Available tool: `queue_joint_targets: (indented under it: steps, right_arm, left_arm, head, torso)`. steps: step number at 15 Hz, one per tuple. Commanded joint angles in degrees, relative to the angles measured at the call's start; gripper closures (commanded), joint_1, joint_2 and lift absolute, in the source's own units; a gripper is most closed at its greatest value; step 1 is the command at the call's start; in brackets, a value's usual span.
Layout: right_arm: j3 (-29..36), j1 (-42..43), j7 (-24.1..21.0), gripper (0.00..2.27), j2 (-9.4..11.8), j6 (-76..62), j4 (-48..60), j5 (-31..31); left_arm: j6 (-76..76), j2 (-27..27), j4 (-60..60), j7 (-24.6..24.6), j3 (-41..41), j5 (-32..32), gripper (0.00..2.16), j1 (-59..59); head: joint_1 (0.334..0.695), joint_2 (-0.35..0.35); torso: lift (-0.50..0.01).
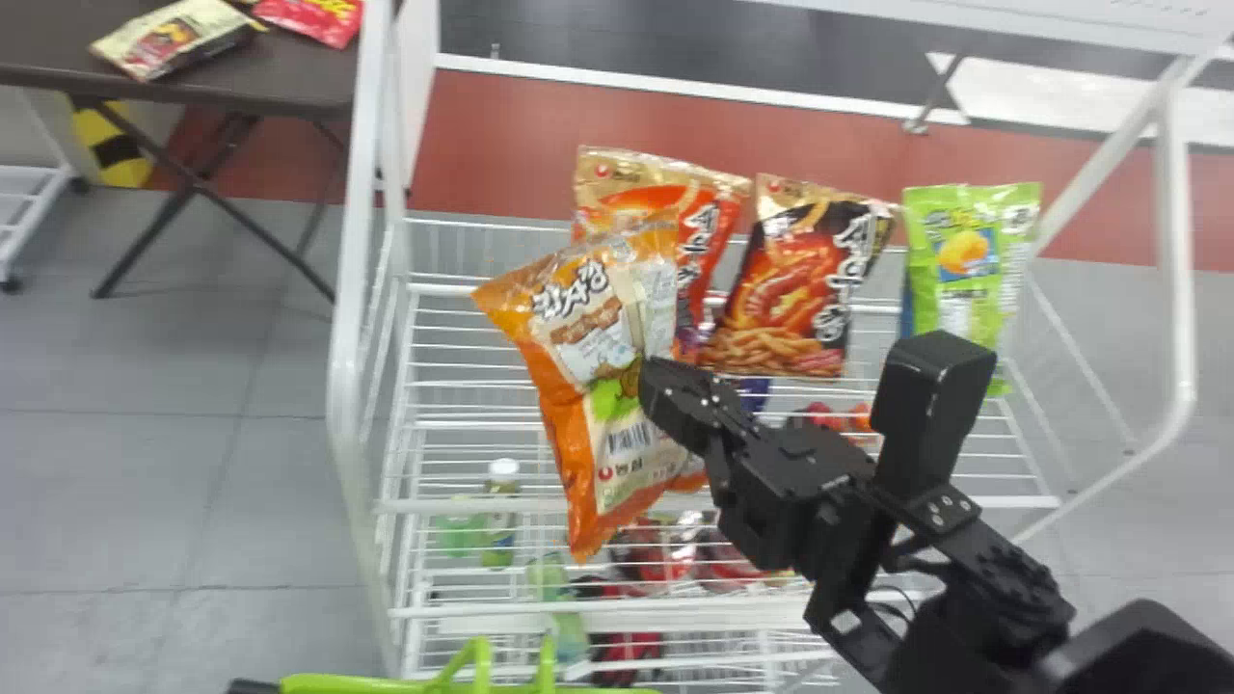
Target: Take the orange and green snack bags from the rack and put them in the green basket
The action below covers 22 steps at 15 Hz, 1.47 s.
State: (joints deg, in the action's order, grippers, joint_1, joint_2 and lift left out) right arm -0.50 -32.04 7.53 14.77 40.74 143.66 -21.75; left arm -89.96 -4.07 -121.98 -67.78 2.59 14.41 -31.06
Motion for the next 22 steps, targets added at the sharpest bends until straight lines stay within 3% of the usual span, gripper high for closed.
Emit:
queue_joint_targets:
  steps: [1, 2, 4, 6, 7, 10, 13, 22]
  right_arm:
    - [6.9, -5.0, 0.3, 2.25, 3.2, 7.6, 6.9, -4.0]
    - [10.0, -7.0, 1.2, 2.25, 4.0, 11.3, 9.1, -5.6]
    - [14.6, -9.4, 5.0, 2.25, 3.5, 18.6, 11.1, -6.6]
    - [19.1, -9.4, 13.6, 2.25, -0.9, 28.5, 11.6, -6.5]
    - [20.9, -9.6, 16.1, 2.25, -1.6, 32.0, 11.6, -6.6]
    - [26.0, -11.7, 19.0, 2.25, -1.5, 38.7, 11.6, -7.4]
    - [26.8, -12.1, 20.9, 2.25, -0.8, 47.5, 11.5, -7.0]
    - [2.3, -9.4, 16.9, 2.25, 0.4, 49.3, 4.6, 3.8]
  left_arm:
    - [-0.1, 0.4, 0.0, 0.2, 0.3, 0.0, 2.11, -0.6]
    - [-0.1, 0.6, 0.0, 0.3, 0.0, -0.1, 2.11, -0.9]
    - [-0.1, 1.4, -0.7, 0.5, -1.1, -0.3, 2.11, -2.6]
    - [1.1, 3.0, -1.9, 0.6, -3.4, -0.3, 2.11, -4.7]
    - [1.1, 3.3, -2.4, 0.7, -3.8, -0.3, 2.11, -4.8]
    - [0.9, 3.5, -3.2, 1.1, -4.3, -0.5, 2.11, -4.5]
    - [0.9, 3.7, -4.2, 1.6, -4.4, -0.5, 2.11, -4.4]
    - [-0.1, 3.9, -5.5, 1.2, -4.1, -0.4, 2.11, -4.6]
  head:
    - [0.695, -0.294]
    - [0.695, -0.35]
    - [0.695, -0.35]
    - [0.695, -0.35]
    - [0.695, -0.35]
    - [0.695, -0.35]
    - [0.695, -0.35]
    - [0.695, -0.35]
  torso:
    - [0.0]
    - [0.0]
    - [0.0]
    - [0.0]
    - [0.0]
    - [0.0]
    - [0.0]
    - [0.0]
